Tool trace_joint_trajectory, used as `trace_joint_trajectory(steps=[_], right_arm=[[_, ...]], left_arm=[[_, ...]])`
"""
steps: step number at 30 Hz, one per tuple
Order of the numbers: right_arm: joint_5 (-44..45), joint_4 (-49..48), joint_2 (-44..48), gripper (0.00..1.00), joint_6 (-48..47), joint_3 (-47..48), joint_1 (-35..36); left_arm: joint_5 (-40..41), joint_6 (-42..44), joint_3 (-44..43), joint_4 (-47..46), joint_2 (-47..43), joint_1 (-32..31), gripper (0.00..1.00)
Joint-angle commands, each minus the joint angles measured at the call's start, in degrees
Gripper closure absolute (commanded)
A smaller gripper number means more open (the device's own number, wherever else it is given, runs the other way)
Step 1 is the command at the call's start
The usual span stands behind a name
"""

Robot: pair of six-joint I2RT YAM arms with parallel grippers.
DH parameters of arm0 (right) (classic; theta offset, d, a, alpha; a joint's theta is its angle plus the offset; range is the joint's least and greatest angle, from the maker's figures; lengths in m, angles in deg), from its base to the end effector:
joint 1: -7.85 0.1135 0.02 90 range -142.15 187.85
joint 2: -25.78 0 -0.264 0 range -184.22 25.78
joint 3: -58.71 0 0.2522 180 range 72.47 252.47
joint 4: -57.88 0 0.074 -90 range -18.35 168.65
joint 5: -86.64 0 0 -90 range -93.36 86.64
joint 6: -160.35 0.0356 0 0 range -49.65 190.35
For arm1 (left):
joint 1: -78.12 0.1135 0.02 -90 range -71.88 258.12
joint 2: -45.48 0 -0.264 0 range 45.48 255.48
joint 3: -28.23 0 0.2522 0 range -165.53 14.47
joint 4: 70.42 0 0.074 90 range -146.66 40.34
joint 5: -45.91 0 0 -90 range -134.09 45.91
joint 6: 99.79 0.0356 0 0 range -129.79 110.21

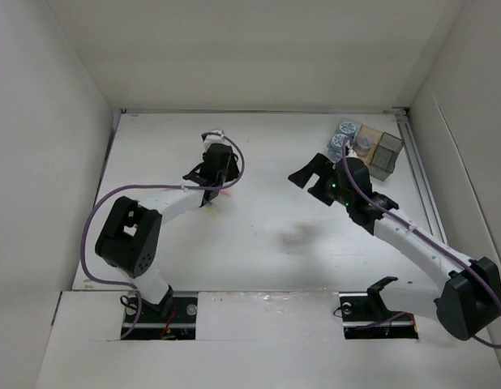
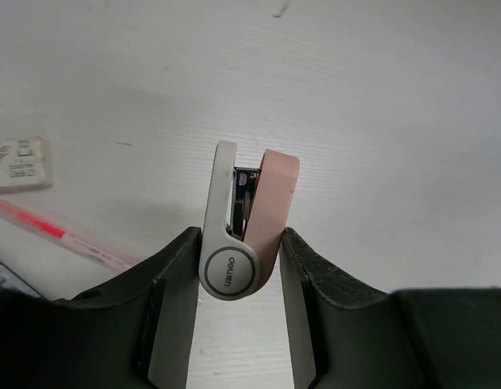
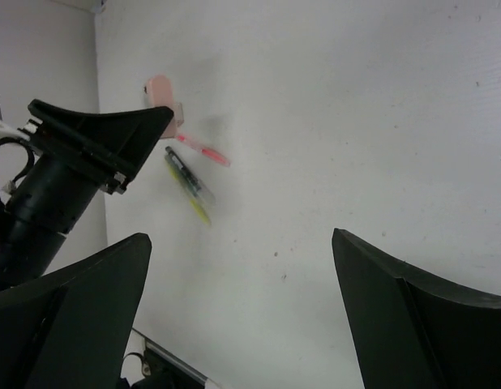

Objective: Sort the stationery into containers
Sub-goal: Pick up the stationery from the center of the board.

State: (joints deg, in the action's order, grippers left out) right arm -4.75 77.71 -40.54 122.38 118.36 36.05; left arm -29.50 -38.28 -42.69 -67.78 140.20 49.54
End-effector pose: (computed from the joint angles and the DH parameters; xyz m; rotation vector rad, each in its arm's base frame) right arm 0.2310 0.1248 0.2771 0.4292 2.1122 0.8794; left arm 0.3288 -0.1689 0.2265 -0.1594 2.0300 -0.3725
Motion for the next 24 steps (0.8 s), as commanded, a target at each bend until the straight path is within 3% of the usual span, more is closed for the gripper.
trace_joint_trajectory(steps=[1, 6, 13, 19, 24], right_arm=[[-7.6, -4.4, -0.6, 0.0, -0.1, -0.5, -2.6], [-14.0, -5.4, -1.2, 0.0, 1.1, 0.6, -4.5], [-17.7, -6.7, -5.8, 0.0, 3.1, 2.5, -4.5], [-16.6, -8.7, -8.2, 0.0, 4.7, 1.9, -3.9], [-17.9, -10.4, -10.2, 0.09, 5.4, 1.9, -2.3]], left_arm=[[-3.5, 2.6, 2.3, -5.6, -4.8, -4.5, 0.89], [-9.1, 4.8, 8.7, -14.6, -8.0, -10.2, 0.89], [-13.3, 7.7, 10.9, -18.9, -10.6, -17.5, 0.89], [-18.0, 7.7, 12.3, -21.9, -12.2, -17.5, 0.89], [-22.7, 8.3, 13.0, -23.9, -12.2, -17.5, 0.89]])
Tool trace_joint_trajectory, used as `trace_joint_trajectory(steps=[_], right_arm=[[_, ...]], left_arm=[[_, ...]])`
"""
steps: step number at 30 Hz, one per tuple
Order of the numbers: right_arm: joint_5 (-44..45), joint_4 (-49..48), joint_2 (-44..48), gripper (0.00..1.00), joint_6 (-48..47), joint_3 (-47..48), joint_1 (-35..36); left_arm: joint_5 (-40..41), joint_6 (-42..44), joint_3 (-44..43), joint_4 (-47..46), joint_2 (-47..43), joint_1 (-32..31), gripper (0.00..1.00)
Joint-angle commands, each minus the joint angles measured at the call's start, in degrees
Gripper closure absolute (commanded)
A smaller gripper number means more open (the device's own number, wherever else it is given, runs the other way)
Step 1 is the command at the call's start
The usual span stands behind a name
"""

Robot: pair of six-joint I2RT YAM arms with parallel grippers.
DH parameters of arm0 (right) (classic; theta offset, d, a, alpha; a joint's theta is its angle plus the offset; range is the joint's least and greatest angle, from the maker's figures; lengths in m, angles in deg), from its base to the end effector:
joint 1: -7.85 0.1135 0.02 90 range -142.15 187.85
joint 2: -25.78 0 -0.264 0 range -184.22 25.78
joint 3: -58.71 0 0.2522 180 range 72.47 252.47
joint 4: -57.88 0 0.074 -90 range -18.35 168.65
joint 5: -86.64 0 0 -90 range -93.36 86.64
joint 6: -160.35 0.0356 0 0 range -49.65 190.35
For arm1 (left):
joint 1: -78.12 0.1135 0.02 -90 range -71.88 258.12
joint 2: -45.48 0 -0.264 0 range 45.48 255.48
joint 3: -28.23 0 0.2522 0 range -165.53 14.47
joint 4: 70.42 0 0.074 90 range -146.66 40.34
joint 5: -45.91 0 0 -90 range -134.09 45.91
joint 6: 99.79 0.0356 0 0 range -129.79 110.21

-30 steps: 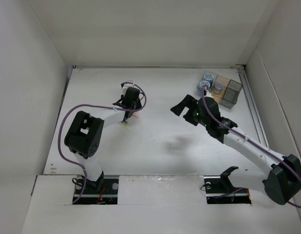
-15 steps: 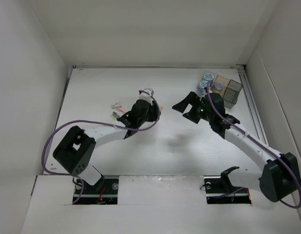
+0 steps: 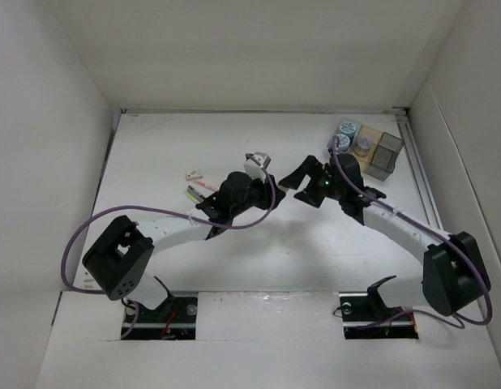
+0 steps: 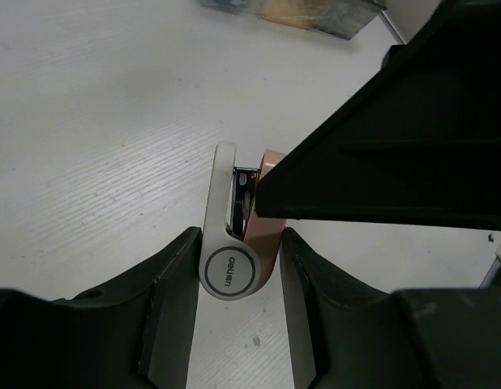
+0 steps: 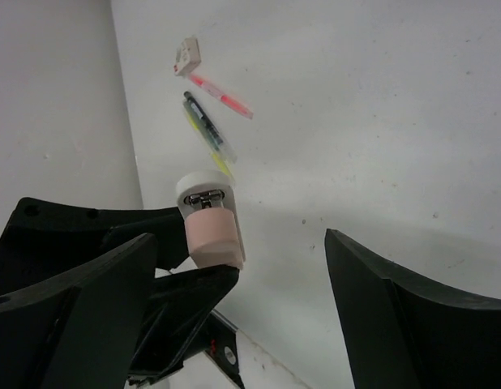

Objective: Sort the stationery into containers
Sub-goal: Pick up the stationery from the center of the board, then place the stationery in the storage box.

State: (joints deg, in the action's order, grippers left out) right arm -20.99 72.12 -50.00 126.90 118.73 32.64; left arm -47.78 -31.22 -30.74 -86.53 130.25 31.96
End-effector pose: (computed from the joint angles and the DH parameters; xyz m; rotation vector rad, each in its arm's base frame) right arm 0.2600 0.1319 0.2469 0.4285 2.2538 1.1286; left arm 0.2276 -0.2403 0.2482 0.4404 1.7769 -0.9078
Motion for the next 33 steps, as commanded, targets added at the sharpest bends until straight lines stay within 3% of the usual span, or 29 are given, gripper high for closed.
trace_joint_trajectory(steps=[1, 10, 14, 16, 17, 20, 23, 31, 33], right_arm=[[-1.6, -4.8, -0.8, 0.13, 0.8, 2.2, 1.8], [-1.6, -6.1, -3.0, 0.63, 1.5, 3.2, 4.2], [-1.0, -6.1, -3.0, 0.77, 2.0, 3.2, 4.2], [0.6, -6.1, -3.0, 0.8, 2.0, 3.2, 4.2], [1.1, -6.1, -2.4, 0.82, 2.0, 3.2, 4.2], [1.1, -6.1, -1.8, 0.83, 2.0, 3.2, 3.5], [1.1, -6.1, -1.8, 0.84, 2.0, 3.7, 0.9], [5.1, -4.1, -1.8, 0.85, 1.5, 6.7, -9.8], [12.6, -1.0, -1.3, 0.85, 0.7, 8.7, -14.0]], left_arm=[[-5.2, 1.2, 1.0, -5.2, -2.2, 0.1, 0.89], [-7.4, 1.9, 1.5, -5.7, -2.2, 0.1, 0.85], [-6.9, 1.9, 1.5, -7.0, -2.2, 0.1, 0.79], [-6.9, 1.9, 2.1, -7.7, -2.2, 0.1, 0.7], [-6.9, 1.9, 2.8, -8.4, -2.8, 0.1, 0.59], [-6.9, 1.9, 4.1, -9.2, -4.2, 0.1, 0.42], [-6.9, 1.9, 4.6, -9.8, -5.8, 0.1, 0.28], [-6.5, 1.9, 8.1, -11.4, -12.6, 0.1, 0.23], [-3.7, 1.4, 8.6, -11.4, -14.7, 0.1, 0.23]])
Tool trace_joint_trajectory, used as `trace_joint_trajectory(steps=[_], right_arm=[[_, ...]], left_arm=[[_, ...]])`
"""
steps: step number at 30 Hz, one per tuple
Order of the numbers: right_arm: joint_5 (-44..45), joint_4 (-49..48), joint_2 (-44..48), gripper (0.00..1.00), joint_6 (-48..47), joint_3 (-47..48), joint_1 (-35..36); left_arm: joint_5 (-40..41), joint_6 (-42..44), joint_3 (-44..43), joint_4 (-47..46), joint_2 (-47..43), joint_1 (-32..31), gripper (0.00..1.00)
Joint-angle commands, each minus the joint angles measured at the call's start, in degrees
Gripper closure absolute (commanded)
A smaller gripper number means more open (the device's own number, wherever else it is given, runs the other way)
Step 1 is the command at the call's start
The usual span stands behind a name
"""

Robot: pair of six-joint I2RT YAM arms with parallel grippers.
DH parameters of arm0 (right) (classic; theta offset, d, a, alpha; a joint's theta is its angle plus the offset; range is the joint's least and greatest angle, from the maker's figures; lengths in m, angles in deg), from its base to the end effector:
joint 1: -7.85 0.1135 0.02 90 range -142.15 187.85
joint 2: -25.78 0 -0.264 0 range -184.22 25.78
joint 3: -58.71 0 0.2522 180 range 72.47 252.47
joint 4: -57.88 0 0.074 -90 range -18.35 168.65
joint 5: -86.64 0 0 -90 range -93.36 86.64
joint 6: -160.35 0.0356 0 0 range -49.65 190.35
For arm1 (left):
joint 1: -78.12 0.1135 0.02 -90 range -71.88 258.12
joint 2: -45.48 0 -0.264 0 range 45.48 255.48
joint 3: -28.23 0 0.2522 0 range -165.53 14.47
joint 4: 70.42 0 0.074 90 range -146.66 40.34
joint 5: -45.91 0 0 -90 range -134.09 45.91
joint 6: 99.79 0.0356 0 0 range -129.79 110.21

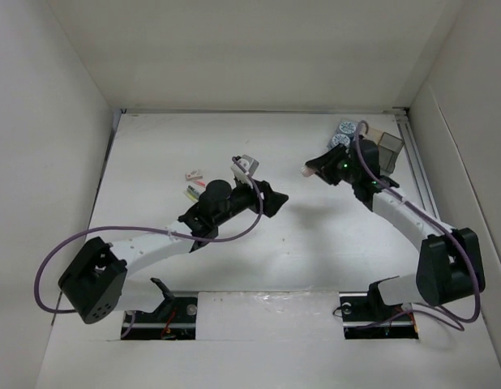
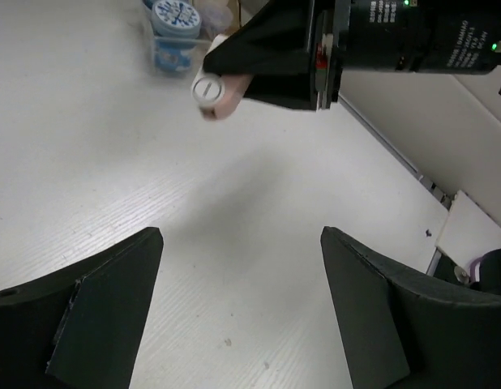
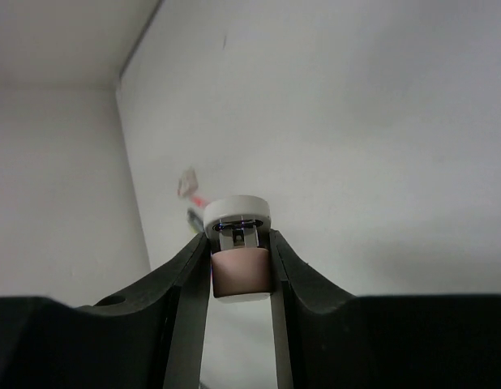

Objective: Sort the stationery into containers
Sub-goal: Place the stationery in the storage box.

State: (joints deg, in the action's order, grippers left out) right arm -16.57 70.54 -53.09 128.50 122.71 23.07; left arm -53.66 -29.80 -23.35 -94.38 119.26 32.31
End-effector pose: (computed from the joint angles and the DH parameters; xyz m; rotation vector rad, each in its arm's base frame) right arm 0.2962 0.0890 0.2576 0.6599 2.0997 0.9993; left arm 0.1971 -0.2112 0.2751 0.5007 1.5565 -1.0272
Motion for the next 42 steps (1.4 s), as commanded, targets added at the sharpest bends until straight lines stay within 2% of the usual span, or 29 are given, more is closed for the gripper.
trace_joint_trajectory(steps=[1, 3, 7, 12, 16, 19, 26, 28, 29, 30, 34, 42], right_arm=[[11.8, 2.2, 1.8, 0.85, -1.5, 5.8, -5.6], [21.2, 4.8, 1.0, 0.85, -1.5, 8.0, -8.9], [30.8, 8.7, -5.0, 0.85, -1.5, 14.3, -13.6], [36.0, 12.8, -14.5, 0.84, -2.0, 22.4, -15.4], [39.7, 16.5, -22.1, 0.84, -3.2, 29.4, -15.4], [41.9, 18.8, -25.8, 0.84, -4.0, 33.4, -15.4], [43.1, 19.3, -28.1, 0.8, -4.5, 34.2, -15.4], [43.1, 19.3, -28.1, 0.76, -4.5, 34.2, -15.4], [43.1, 19.3, -28.6, 0.71, -4.0, 34.2, -15.4], [43.1, 19.3, -28.6, 0.61, -4.0, 34.2, -15.4], [42.1, 19.3, -28.0, 0.44, -4.0, 33.7, -14.9], [40.1, 19.9, -24.6, 0.39, -3.5, 32.0, -14.9]], left_arm=[[3.4, 0.0, 1.3, -2.3, -3.7, -0.3, 0.23], [6.8, -0.6, 0.5, 1.5, -3.7, -0.3, 0.23], [9.0, -2.7, -1.0, 4.9, -3.7, -0.3, 0.23], [14.4, -4.1, -2.2, 9.4, -3.7, -0.3, 0.23], [25.0, -6.9, -3.7, 15.6, -3.7, -0.3, 0.23], [25.0, -8.8, -3.7, 16.3, -4.3, 3.0, 0.23], [26.6, -9.3, -3.7, 17.9, -3.7, 3.0, 0.23], [26.6, -9.9, -3.7, 17.9, -3.7, 3.0, 0.23], [27.2, -9.9, -4.3, 17.9, -3.7, 3.0, 0.23], [27.8, -9.9, -4.3, 18.6, -3.2, 3.0, 0.23], [31.1, -10.4, -4.9, 20.2, -2.7, 3.0, 0.23], [40.6, -12.8, -8.3, 25.5, 0.7, 3.0, 0.23]])
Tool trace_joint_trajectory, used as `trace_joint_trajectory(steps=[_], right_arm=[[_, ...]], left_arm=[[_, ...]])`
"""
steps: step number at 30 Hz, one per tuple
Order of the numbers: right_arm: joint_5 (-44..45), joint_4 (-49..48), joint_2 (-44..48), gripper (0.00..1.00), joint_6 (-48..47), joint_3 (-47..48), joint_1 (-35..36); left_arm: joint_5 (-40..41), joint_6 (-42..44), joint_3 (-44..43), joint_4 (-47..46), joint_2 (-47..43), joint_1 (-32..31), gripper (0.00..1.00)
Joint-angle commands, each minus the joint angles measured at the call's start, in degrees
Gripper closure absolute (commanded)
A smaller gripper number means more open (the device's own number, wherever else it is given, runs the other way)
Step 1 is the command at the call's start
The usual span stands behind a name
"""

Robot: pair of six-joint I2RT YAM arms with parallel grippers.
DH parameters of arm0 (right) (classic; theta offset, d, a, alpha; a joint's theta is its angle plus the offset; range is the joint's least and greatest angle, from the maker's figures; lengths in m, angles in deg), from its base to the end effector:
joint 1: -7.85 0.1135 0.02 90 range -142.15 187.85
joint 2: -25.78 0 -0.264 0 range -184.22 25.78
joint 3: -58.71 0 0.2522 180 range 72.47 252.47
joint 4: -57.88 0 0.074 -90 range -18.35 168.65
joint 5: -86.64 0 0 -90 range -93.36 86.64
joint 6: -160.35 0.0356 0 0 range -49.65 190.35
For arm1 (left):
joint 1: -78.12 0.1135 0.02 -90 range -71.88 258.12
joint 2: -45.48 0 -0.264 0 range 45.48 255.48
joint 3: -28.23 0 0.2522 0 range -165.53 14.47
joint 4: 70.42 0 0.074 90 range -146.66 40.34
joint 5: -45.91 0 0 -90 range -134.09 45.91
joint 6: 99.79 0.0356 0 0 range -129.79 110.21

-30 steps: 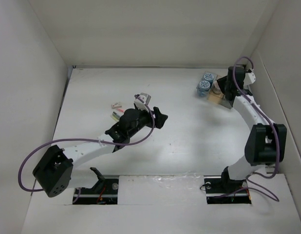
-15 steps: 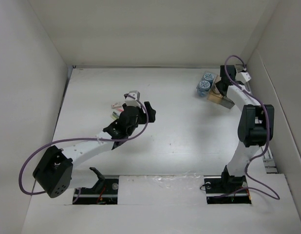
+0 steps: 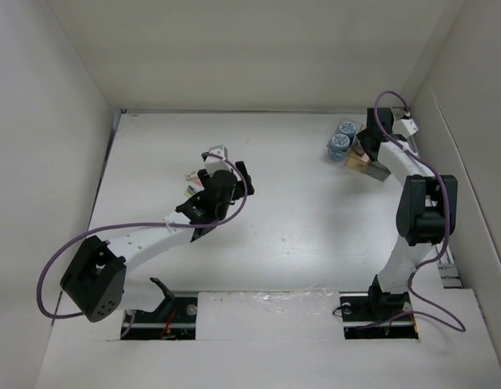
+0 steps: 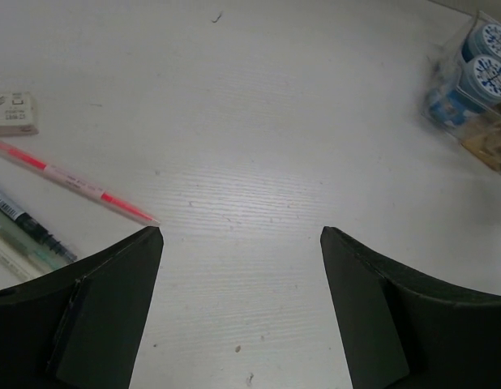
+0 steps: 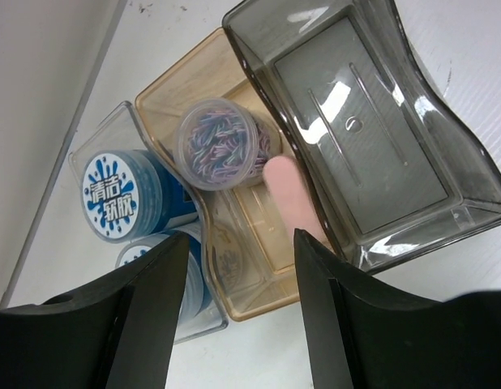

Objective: Sort the stationery into containers
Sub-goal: Place the stationery in the storage box, then pick up the stationery from the center of the board.

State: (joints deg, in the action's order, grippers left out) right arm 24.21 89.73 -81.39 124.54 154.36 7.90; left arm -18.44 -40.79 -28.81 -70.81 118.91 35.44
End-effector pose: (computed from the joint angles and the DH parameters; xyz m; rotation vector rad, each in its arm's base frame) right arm 0.4218 -0.0161 0.2429 1.2156 1.8644 -0.0485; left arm 0.2226 -0.1843 0.2661 -0.1256 1.8457 -0.4916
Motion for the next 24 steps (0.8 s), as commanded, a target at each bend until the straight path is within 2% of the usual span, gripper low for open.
trace_joint_trajectory(steps=[1, 5, 7, 8, 9, 11, 14, 18, 22, 23, 24], right_arm=[[-1.3, 0.0, 6.2, 0.39, 0.5, -0.4, 0.9], [-3.4, -1.6, 14.3, 0.39, 1.1, -4.8, 3.2], [-5.8, -4.0, 18.1, 0.44, 1.1, -9.4, 6.3], [-6.9, -5.2, 22.0, 0.5, 1.1, -11.4, 7.3], [-8.2, -6.6, 23.7, 0.76, 1.1, -13.4, 8.4], [-11.8, -8.3, 28.0, 1.0, 1.6, -18.2, 11.8], [-11.8, -9.0, 30.6, 1.0, 1.6, -22.2, 16.5], [-14.2, -9.6, 35.0, 1.0, 1.6, -26.4, 20.8], [-16.9, -9.6, 37.4, 0.76, 1.1, -28.7, 22.7], [-17.7, -10.2, 37.4, 0.64, 1.1, -29.2, 23.5], [-17.7, -10.7, 38.2, 0.58, 1.1, -29.2, 24.0]], left_arm=[[5.9, -2.6, -3.6, 2.6, 1.5, -0.1, 0.23], [9.9, -7.7, -6.5, 7.4, 5.3, 0.4, 0.27], [10.6, -12.1, -7.9, 10.0, 7.4, 2.8, 0.32], [10.6, -13.8, -8.7, 10.9, 8.2, 3.6, 0.33], [10.0, -15.7, -9.3, 12.7, 9.7, 4.7, 0.35], [7.2, -20.3, -12.3, 17.1, 12.6, 9.0, 0.37], [4.9, -23.3, -16.0, 21.5, 15.8, 13.9, 0.39], [1.9, -23.8, -16.7, 20.3, 16.9, 18.4, 0.4], [1.5, -26.9, -16.0, 19.1, 16.4, 23.6, 0.4], [1.5, -27.4, -16.0, 19.1, 17.7, 24.6, 0.4], [1.5, -27.4, -16.0, 19.1, 18.3, 26.3, 0.4]])
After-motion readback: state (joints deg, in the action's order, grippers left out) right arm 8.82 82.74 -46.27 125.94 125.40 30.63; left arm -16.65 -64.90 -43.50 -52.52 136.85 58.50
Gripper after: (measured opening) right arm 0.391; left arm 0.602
